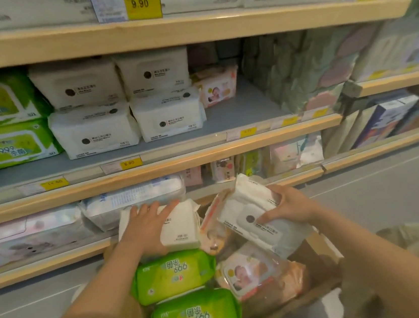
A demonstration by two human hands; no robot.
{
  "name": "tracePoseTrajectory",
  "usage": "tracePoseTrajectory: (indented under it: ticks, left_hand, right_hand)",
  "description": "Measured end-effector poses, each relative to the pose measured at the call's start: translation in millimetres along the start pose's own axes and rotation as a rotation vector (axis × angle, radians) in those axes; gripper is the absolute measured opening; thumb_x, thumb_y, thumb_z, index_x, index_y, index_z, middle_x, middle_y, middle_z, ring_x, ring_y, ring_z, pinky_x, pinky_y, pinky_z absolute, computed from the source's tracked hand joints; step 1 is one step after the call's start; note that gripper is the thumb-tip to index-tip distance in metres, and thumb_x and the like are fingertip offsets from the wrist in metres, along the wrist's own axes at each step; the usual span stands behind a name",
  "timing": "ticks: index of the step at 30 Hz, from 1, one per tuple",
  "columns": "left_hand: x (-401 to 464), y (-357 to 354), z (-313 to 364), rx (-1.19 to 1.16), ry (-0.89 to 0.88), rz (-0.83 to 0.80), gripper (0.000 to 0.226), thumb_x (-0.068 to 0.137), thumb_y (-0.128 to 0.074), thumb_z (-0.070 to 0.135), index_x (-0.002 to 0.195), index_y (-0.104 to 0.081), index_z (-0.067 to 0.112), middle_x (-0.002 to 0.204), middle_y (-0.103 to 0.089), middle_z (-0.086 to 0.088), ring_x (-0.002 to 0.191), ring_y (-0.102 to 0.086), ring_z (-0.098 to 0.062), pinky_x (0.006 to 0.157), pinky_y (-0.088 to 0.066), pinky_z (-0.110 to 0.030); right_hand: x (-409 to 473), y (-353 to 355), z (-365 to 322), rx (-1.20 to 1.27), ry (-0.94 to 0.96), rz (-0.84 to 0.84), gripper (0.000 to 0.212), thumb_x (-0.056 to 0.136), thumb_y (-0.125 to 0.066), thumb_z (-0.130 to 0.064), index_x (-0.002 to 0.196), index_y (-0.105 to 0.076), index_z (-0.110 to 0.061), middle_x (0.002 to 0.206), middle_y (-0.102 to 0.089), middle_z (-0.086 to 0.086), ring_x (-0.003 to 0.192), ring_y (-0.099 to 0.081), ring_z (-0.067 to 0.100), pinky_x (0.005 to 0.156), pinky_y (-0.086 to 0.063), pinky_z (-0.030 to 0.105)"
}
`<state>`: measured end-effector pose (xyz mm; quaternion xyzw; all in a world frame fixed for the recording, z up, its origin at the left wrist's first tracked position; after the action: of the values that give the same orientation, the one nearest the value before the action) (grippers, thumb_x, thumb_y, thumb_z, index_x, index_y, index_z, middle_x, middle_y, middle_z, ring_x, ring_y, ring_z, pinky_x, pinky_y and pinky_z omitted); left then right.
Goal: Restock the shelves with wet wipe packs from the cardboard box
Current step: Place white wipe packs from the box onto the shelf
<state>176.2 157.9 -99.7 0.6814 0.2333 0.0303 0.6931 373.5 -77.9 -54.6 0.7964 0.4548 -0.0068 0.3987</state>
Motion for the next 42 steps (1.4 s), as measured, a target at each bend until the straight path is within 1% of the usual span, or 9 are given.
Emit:
tracePoseTrajectory:
  ticks: [4, 6, 15, 24, 27, 29, 33, 36, 42]
  left_hand:
    - [-22.4, 13.2, -5.0, -0.094, 0.050, 0.040, 0.114, 0.054, -0.057, 0.068, 0.145, 0.007, 0.042, 0.141, -0.029, -0.003, 0.130, -0.027, -0.026, 0.110, -0.016, -0.044]
    - [-39.4, 25.1, -13.5, -0.128, 0.077, 0.068, 0.116, 0.045, -0.043, 0.076, 0.143, 0.011, 0.045, 0.139, -0.030, -0.002, 0.128, -0.028, -0.026, 0.108, -0.019, -0.042]
    - [-119.0, 90.9, -93.1, -0.084, 0.272, 0.232, 0.118, 0.040, -0.027, 0.082, 0.147, 0.002, 0.041, 0.131, -0.036, -0.004, 0.121, -0.033, -0.027, 0.099, -0.023, -0.042]
    - [-160.1, 93.7, -179.6, -0.090, 0.414, 0.306, 0.117, 0.040, -0.036, 0.075, 0.147, 0.000, 0.042, 0.135, -0.035, -0.004, 0.121, -0.034, -0.029, 0.098, -0.027, -0.045]
    - [-159.0, 87.7, -201.4, -0.126, 0.448, 0.283, 0.117, 0.047, -0.053, 0.070, 0.146, 0.001, 0.042, 0.136, -0.032, -0.004, 0.122, -0.032, -0.029, 0.098, -0.027, -0.046]
    - [-154.0, 83.9, -210.3, -0.162, 0.459, 0.284, 0.120, 0.041, -0.046, 0.075, 0.146, 0.001, 0.042, 0.135, -0.032, -0.005, 0.121, -0.032, -0.029, 0.099, -0.026, -0.046]
    - [-143.1, 89.6, -217.8, -0.133, 0.440, 0.325, 0.120, 0.034, -0.026, 0.077, 0.146, 0.000, 0.042, 0.130, -0.035, -0.004, 0.118, -0.034, -0.028, 0.101, -0.024, -0.044]
    - [-139.9, 93.8, -224.9, -0.153, 0.440, 0.381, 0.116, 0.041, -0.042, 0.076, 0.145, 0.000, 0.044, 0.126, -0.036, -0.001, 0.116, -0.035, -0.026, 0.100, -0.027, -0.045]
    - [-139.5, 95.9, -230.4, -0.166, 0.445, 0.427, 0.113, 0.045, -0.051, 0.066, 0.144, -0.003, 0.043, 0.124, -0.039, -0.003, 0.114, -0.037, -0.028, 0.099, -0.027, -0.048]
  right_hand:
    - [-6.1, 4.0, -13.1, -0.082, 0.029, 0.035, 0.074, 0.047, -0.088, -0.047, 0.112, -0.058, -0.030, 0.101, -0.065, -0.007, 0.090, -0.062, 0.010, 0.079, -0.054, 0.033]
    - [-9.9, 9.1, -28.7, -0.121, 0.068, 0.047, 0.073, 0.046, -0.087, -0.049, 0.110, -0.058, -0.031, 0.100, -0.067, -0.006, 0.088, -0.063, 0.012, 0.080, -0.054, 0.037]
    - [-1.8, 16.4, -149.3, -0.201, 0.248, 0.131, 0.064, 0.055, -0.089, -0.037, 0.108, -0.055, -0.032, 0.092, -0.062, -0.010, 0.087, -0.059, 0.016, 0.071, -0.048, 0.030]
    - [56.1, -26.3, -296.9, -0.394, 0.467, 0.089, 0.082, 0.059, -0.088, -0.037, 0.130, -0.050, -0.022, 0.115, -0.057, -0.004, 0.106, -0.053, 0.017, 0.084, -0.045, 0.032]
    - [84.8, -44.0, -349.4, -0.466, 0.514, 0.087, 0.092, 0.057, -0.085, -0.047, 0.135, -0.045, -0.018, 0.132, -0.054, 0.002, 0.120, -0.050, 0.024, 0.096, -0.045, 0.039]
    - [106.9, -61.2, -374.9, -0.513, 0.515, 0.066, 0.101, 0.058, -0.083, -0.052, 0.141, -0.039, -0.015, 0.141, -0.047, 0.005, 0.127, -0.045, 0.026, 0.102, -0.041, 0.038]
    - [144.0, -94.3, -403.3, -0.591, 0.477, -0.013, 0.095, 0.070, -0.077, -0.049, 0.146, -0.030, -0.017, 0.142, -0.046, 0.008, 0.126, -0.046, 0.026, 0.092, -0.037, 0.028]
    - [156.1, -110.7, -417.8, -0.693, 0.532, 0.010, 0.098, 0.067, -0.080, -0.046, 0.146, -0.028, -0.022, 0.143, -0.044, 0.007, 0.127, -0.045, 0.028, 0.103, -0.039, 0.037]
    - [168.7, -126.5, -424.1, -0.772, 0.665, 0.098, 0.094, 0.060, -0.083, -0.049, 0.139, -0.039, -0.024, 0.133, -0.048, 0.004, 0.119, -0.048, 0.026, 0.102, -0.039, 0.042]
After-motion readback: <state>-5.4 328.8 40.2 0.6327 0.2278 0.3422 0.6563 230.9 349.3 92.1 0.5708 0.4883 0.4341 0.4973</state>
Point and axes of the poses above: each hand's wrist, its own x-axis towards the middle knuckle, its own y-axis out of the back of the hand, z = x × y, the point moved 10 cm from there along x, towards the middle knuckle
